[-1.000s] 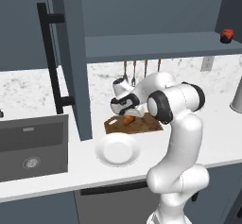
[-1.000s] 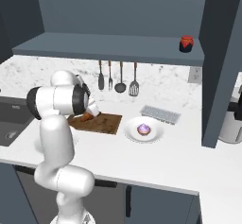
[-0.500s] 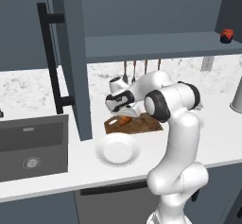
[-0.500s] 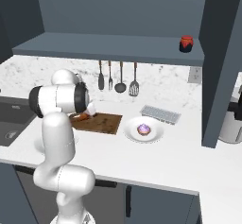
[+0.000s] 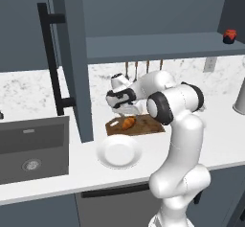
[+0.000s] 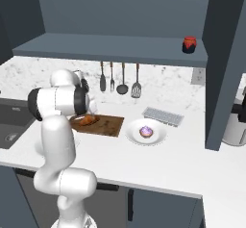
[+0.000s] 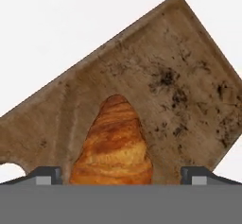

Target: From the different types of pastries on the counter, select a croissant and place it on the cutting board. Then retrieve a jar of jam from the cabinet and place it alongside the croissant on the cutting board.

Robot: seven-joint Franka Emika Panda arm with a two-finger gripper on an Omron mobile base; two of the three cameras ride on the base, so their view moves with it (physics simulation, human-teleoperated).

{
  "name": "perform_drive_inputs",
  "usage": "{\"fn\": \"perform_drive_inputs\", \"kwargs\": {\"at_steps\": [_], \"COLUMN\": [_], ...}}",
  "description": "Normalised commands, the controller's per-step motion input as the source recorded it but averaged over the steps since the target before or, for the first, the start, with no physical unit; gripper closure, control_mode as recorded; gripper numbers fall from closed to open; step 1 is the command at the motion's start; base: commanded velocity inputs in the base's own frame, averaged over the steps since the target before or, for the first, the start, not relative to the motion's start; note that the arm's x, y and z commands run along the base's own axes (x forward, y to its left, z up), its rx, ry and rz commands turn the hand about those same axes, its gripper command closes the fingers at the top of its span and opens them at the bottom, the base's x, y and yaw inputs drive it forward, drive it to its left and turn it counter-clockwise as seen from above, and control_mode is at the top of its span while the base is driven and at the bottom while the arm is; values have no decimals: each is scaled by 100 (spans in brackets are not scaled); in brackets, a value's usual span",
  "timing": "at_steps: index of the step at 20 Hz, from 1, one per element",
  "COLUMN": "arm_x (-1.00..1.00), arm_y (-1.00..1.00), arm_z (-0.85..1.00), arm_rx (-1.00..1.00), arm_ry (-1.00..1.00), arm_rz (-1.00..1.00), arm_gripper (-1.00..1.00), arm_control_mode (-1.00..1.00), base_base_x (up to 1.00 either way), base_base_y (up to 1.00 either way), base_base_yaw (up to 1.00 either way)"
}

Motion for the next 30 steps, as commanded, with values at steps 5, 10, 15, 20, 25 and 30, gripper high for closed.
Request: {"fn": "perform_drive_inputs", "kwargs": {"at_steps": [5,10,15,20,25,30], "arm_x": [-36,-58,-98,-80,-76,-67], "arm_y": [-1,-4,-18,-38,-57,-35], "arm_z": [63,10,16,0,26,43], "arm_rx": [-7,-5,-7,-3,-16,-36], "arm_ry": [-10,-21,-25,-16,-25,-62], "arm_rz": [0,19,44,65,67,38], "arm_gripper": [-100,-100,-100,-100,-100,-100], "arm_control_mode": [-100,-100,-100,-100,-100,-100], "base_base_x": [0,0,0,0,0,0], "base_base_y": [0,0,0,0,0,0], "base_base_yaw": [0,0,0,0,0,0]}}
